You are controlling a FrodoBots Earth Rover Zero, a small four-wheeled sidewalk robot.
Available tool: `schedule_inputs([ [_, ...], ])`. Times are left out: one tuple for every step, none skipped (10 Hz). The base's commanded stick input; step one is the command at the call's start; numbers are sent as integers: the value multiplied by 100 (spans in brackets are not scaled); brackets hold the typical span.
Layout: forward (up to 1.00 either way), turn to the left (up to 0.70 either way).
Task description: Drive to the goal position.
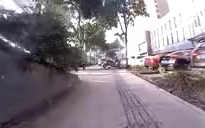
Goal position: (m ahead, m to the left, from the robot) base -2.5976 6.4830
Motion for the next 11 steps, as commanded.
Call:
schedule_inputs([
  [70, 0],
  [70, 0],
  [70, 0],
  [70, 0],
  [70, 0],
  [70, 0],
  [70, 0],
  [70, 0],
  [70, 0],
  [70, 0],
  [70, 0],
])
